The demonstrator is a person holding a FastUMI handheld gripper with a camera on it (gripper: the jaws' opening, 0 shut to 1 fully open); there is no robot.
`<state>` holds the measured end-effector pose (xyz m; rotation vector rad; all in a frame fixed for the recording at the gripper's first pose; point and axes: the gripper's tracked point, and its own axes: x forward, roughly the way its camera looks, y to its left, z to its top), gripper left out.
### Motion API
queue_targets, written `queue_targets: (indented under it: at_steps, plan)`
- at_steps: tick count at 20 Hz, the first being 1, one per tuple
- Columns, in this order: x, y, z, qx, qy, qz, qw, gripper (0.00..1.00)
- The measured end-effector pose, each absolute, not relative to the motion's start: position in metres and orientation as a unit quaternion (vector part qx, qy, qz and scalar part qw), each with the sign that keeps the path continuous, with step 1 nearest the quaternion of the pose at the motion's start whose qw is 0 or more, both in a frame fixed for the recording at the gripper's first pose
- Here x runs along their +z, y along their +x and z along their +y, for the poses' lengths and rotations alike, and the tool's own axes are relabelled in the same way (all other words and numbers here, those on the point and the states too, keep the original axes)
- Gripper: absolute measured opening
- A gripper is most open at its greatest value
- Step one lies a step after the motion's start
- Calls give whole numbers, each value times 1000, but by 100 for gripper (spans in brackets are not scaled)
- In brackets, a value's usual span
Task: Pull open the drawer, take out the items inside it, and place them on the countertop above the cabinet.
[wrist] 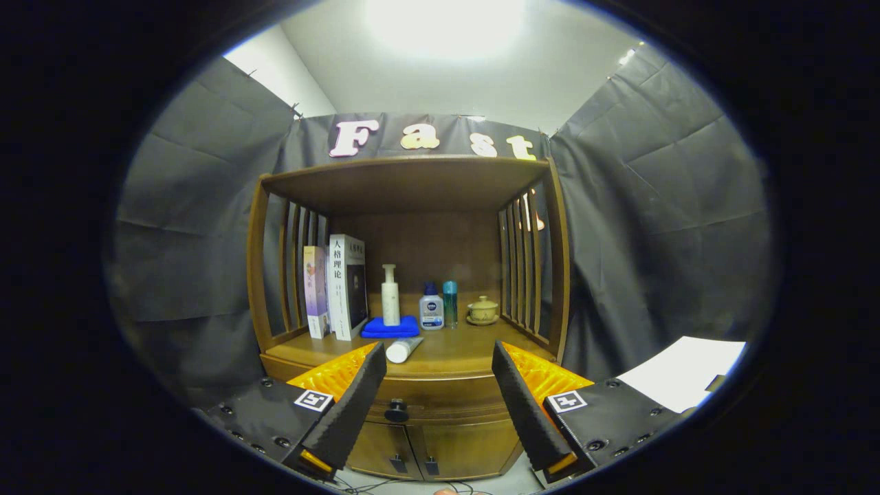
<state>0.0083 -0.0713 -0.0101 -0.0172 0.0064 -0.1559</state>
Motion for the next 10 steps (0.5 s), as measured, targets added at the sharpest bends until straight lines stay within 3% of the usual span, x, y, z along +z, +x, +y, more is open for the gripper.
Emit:
queue_targets:
  at_steps: [10]
  plan:
    - [-10, 8, -64, -57, 16, 3, 998, 97]
